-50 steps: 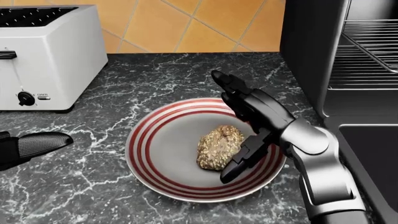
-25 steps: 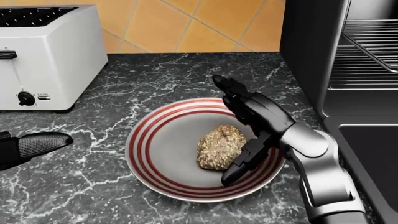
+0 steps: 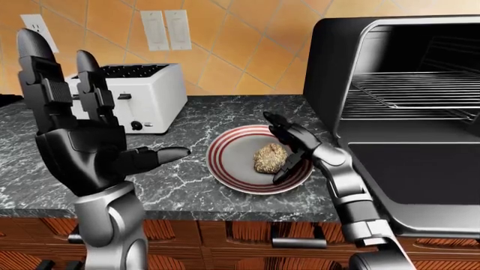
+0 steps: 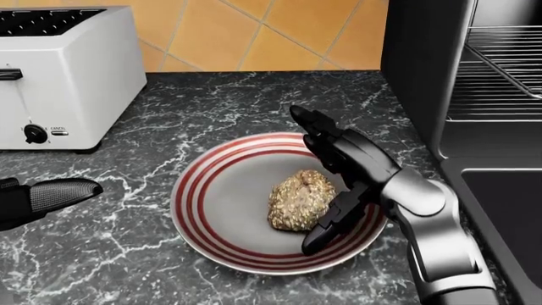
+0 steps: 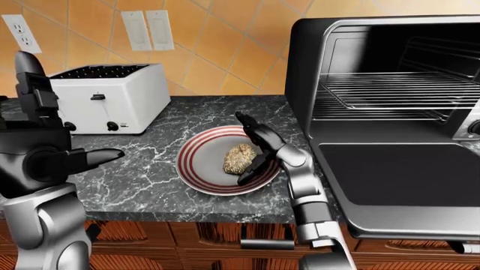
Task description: Place the bread on the top rack of the toaster oven.
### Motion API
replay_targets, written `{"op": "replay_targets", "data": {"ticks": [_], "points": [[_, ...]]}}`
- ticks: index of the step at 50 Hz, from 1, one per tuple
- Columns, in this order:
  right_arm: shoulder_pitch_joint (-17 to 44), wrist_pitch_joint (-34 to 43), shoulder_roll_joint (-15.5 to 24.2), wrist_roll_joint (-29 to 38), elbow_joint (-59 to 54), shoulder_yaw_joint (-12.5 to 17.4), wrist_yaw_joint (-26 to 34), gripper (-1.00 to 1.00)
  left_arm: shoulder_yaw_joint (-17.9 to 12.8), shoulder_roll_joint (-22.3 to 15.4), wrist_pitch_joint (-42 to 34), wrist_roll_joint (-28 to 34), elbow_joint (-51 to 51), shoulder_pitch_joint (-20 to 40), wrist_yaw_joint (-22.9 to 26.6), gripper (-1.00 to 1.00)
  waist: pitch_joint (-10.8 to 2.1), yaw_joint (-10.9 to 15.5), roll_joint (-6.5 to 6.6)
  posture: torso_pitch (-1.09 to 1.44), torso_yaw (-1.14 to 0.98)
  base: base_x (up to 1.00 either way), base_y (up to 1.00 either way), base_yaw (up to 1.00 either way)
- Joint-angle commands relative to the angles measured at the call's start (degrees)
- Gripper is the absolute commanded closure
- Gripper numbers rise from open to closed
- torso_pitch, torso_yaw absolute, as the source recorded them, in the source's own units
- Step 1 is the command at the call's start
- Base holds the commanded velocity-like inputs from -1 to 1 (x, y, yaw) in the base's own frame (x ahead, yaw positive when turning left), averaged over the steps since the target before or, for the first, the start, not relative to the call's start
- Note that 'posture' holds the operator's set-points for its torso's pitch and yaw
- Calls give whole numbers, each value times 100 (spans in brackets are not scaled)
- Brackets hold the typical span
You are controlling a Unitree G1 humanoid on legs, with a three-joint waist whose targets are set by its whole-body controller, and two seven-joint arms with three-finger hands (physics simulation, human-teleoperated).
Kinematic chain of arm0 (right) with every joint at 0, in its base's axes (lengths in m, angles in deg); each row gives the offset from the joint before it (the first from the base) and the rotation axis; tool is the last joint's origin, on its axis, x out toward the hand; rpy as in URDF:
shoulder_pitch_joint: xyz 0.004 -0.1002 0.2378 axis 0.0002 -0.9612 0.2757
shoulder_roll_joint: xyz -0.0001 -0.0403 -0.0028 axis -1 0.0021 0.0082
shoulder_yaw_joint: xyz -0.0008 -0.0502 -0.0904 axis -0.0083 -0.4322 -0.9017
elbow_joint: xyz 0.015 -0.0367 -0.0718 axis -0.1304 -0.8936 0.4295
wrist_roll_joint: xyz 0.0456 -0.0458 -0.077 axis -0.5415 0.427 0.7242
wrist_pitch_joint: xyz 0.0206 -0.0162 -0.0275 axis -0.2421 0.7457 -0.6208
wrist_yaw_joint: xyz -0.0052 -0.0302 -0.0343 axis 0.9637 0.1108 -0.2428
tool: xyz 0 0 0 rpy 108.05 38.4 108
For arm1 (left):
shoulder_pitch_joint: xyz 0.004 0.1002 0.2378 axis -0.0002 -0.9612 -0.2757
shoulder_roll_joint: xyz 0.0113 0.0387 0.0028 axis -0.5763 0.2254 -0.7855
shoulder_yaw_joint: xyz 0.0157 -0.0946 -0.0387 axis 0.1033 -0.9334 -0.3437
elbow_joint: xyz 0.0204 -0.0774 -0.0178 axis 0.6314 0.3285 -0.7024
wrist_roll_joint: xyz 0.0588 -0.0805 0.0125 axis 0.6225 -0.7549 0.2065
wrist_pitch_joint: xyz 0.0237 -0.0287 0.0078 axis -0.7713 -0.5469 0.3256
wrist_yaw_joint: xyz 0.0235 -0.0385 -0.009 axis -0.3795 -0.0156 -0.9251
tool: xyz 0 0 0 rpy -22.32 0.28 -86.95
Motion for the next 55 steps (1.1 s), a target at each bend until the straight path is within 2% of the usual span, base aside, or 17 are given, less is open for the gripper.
{"op": "replay_targets", "data": {"ticks": [1, 8, 9, 11, 15, 27, 28, 42, 55], "points": [[227, -125, 44, -51, 249, 62, -43, -100, -4, -37, 69, 0, -156, 129, 15, -100, -60, 1, 2, -33, 0, 0, 0, 0], [226, -63, 44, -46, 323, 62, -31, -100, -16, -49, 18, -19, -208, 147, -1, -100, -59, 3, 1, -33, 0, 0, 0, 0], [224, -58, 40, -43, 333, 57, -28, -93, -17, -50, 12, -24, -216, 147, -2, -100, -59, 3, 1, -33, 0, 0, 0, 0], [235, -40, 38, -39, 344, 54, -21, -96, -30, -58, 0, -32, -224, 158, -8, -100, -60, 2, 1, -33, 0, 0, 0, 0], [232, -27, 43, -33, 355, 57, -15, -87, -34, -64, -20, -46, -238, 175, -17, -100, -60, 1, 3, -33, 0, 0, 0, 0], [231, -15, 49, -38, 364, 62, 2, -84, -44, -70, -27, -56, -261, 168, -22, -100, -57, 2, 4, -33, 0, 0, 0, 0], [228, -23, 50, -34, 356, 60, 2, -77, -42, -66, -19, -55, -258, 159, -20, -100, -57, 2, 4, -33, 0, 0, 0, 0], [159, 32, 62, 28, 464, 50, 87, -77, -73, -78, -26, -70, -271, 149, -35, -100, -57, 3, 3, -33, 0, 0, 0, 0], [153, 7, 61, 45, 418, 55, 113, -65, -72, -77, 2, -66, -240, 149, -36, -100, -59, 2, 3, -33, 0, 0, 0, 0]]}}
